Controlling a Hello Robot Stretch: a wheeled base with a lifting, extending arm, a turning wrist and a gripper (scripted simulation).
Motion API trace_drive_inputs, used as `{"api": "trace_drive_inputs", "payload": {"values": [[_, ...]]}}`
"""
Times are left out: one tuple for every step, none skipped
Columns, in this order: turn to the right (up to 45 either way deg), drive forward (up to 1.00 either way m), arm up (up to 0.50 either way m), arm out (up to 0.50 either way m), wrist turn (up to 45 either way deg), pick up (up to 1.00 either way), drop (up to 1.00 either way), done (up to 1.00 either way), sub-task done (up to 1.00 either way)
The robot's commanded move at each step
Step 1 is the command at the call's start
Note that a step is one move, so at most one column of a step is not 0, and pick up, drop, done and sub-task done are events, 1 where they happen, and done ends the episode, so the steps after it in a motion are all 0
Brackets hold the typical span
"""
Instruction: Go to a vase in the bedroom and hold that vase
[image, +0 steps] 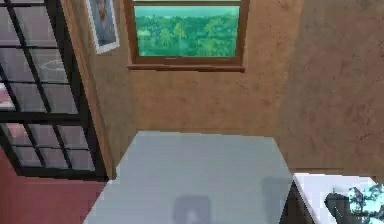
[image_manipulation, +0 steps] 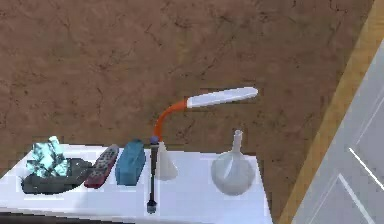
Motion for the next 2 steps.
{"api": "trace_drive_inputs", "payload": {"values": [[-45.0, 0.00, 0.00, 0.00, 0.0, 0.00, 0.00, 0.00, 0.00], [-39.0, 0.00, 0.00, 0.00, 0.0, 0.00, 0.00, 0.00, 0.00]]}}
